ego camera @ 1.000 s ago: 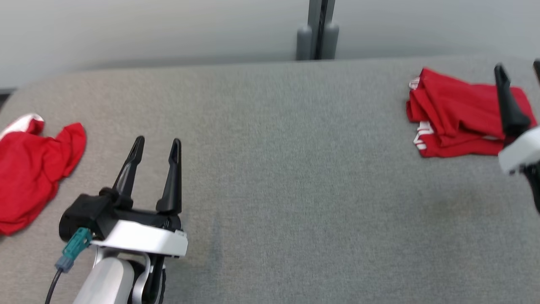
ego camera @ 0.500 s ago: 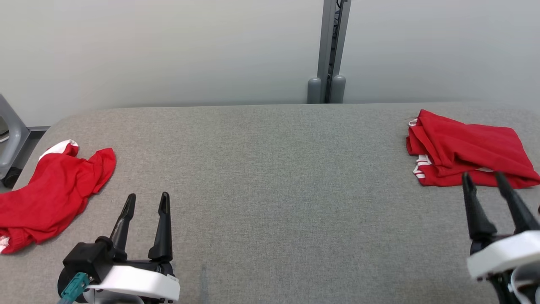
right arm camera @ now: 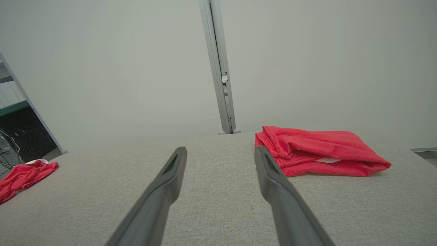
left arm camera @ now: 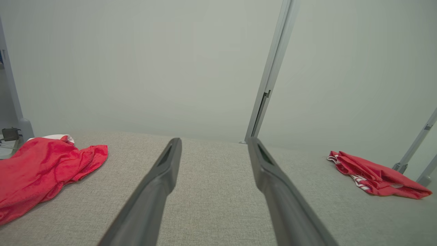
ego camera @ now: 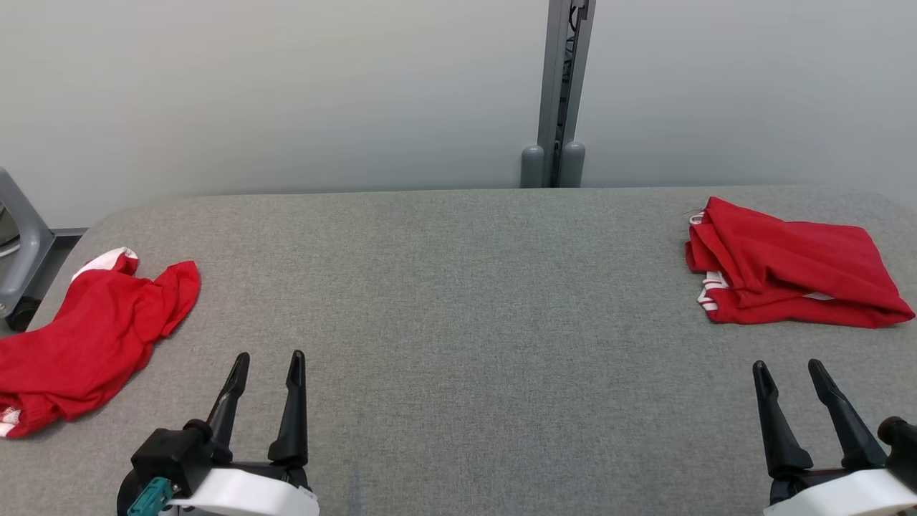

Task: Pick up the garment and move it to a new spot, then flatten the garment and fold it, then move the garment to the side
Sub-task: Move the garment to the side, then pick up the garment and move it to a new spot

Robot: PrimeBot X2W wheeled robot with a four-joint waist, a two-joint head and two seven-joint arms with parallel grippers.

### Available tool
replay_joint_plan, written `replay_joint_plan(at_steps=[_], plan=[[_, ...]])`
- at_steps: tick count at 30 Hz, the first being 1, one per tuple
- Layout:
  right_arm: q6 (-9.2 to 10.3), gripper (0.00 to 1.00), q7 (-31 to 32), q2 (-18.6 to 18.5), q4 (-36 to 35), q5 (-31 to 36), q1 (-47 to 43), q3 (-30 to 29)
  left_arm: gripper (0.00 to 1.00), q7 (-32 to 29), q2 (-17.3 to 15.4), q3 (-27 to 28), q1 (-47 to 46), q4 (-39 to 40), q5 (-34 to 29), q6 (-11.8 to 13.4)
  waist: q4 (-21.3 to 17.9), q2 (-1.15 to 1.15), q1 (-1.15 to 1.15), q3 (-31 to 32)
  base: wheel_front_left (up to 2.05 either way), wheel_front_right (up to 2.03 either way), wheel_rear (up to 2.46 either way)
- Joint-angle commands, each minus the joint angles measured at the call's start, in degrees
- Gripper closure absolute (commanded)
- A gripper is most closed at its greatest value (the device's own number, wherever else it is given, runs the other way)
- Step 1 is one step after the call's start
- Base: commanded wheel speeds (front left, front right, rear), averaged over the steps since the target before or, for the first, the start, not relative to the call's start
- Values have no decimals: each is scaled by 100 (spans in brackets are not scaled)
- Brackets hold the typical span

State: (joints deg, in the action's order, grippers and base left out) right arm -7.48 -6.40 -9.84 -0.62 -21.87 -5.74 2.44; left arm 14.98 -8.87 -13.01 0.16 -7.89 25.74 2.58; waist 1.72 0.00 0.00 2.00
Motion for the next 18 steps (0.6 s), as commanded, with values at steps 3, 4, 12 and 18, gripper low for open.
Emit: replay_joint_plan(at_steps=[3,4,12,18], plan=[[-4,0,-98,-44,77,21,-54,21,0,23,-13,4,10,-54,-64,-47,3,0,0,22,0,0,0],[-4,0,-119,-39,90,32,-44,25,0,25,-8,8,-2,-62,-74,-47,6,0,0,22,0,0,0],[-4,0,-123,-44,141,77,38,52,0,25,32,17,-57,-118,-162,-85,25,0,0,29,0,0,0],[-4,0,-80,-36,115,96,52,88,0,26,60,55,-87,-148,-173,-98,34,0,0,26,0,0,0]])
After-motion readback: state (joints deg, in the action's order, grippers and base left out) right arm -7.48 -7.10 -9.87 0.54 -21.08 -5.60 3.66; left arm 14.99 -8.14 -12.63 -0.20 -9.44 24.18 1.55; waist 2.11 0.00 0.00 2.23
